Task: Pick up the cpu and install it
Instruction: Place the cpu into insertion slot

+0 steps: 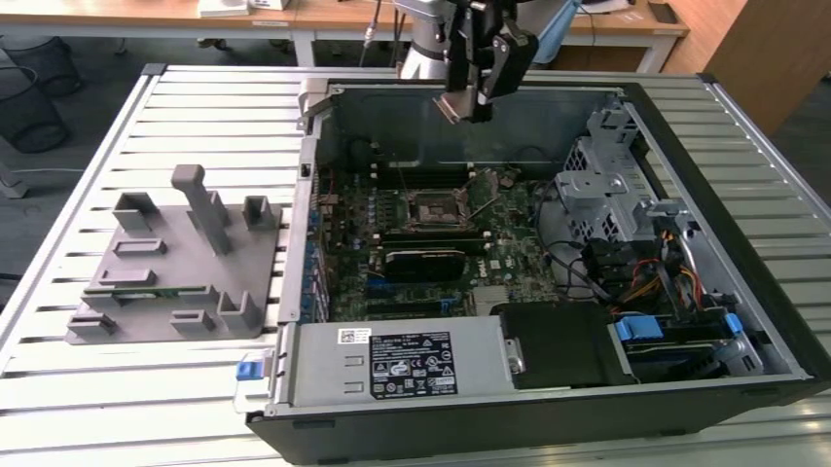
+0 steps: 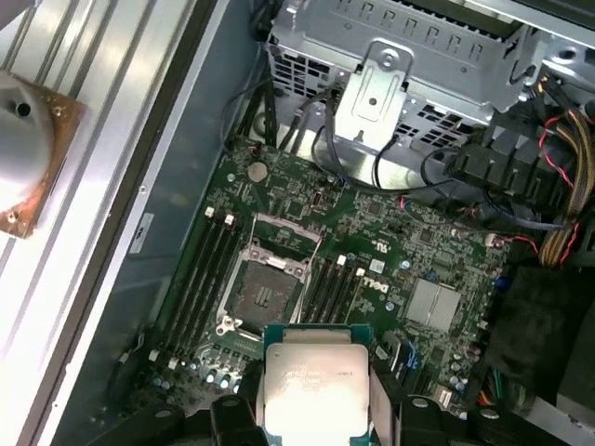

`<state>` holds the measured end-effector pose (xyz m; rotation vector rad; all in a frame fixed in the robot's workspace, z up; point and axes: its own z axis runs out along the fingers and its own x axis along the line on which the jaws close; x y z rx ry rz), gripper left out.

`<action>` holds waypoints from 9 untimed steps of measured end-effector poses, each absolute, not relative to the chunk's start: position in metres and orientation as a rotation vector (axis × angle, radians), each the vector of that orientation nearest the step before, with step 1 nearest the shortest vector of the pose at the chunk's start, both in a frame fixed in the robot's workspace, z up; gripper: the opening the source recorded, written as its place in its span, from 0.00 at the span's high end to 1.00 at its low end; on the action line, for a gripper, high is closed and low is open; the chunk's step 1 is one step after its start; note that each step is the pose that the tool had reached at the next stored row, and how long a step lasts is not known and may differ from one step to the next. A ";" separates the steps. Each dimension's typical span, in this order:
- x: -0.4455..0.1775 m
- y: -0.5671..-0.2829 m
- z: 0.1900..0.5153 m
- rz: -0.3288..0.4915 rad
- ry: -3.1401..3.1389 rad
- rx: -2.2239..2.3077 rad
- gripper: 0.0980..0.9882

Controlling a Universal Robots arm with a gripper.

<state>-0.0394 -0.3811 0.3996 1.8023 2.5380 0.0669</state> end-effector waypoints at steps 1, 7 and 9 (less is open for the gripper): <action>-0.039 -0.381 0.399 0.066 2.524 1.822 0.51; -0.039 -0.381 0.398 0.064 2.430 1.942 0.51; -0.039 -0.381 0.397 0.063 2.405 1.972 0.51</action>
